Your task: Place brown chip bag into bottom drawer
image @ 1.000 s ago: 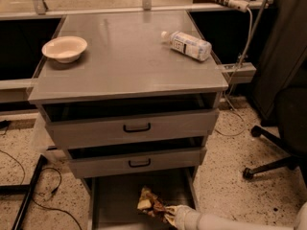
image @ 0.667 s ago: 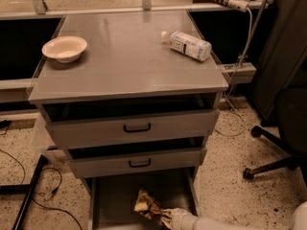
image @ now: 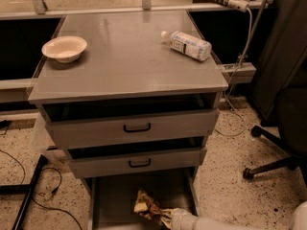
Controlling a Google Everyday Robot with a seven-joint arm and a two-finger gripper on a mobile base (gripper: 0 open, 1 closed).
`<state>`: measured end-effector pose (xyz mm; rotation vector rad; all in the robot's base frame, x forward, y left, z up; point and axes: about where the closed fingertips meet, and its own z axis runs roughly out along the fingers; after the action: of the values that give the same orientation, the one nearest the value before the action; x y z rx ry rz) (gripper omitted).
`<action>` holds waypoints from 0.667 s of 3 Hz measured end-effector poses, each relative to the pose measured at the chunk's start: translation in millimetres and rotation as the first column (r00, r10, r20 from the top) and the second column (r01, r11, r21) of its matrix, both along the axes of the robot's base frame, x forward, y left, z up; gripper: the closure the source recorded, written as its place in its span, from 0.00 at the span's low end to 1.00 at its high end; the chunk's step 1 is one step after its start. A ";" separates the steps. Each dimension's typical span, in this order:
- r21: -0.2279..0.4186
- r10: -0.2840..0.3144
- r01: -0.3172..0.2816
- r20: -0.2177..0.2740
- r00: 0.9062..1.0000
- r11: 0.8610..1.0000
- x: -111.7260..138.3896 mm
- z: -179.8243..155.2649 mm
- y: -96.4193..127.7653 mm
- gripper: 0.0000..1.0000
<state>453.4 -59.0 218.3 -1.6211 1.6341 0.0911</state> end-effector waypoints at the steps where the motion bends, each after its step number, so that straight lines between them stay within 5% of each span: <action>1: 0.000 0.000 0.000 0.000 1.000 1.000 0.0 0.0 0.0 0.34; 2: 0.000 0.000 0.000 0.000 1.000 1.000 0.0 0.0 0.1 0.11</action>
Offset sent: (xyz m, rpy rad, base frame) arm 0.0000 0.0000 0.0000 0.0000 0.0000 0.0000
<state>453.4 -58.9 218.3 -1.6211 1.6341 0.0912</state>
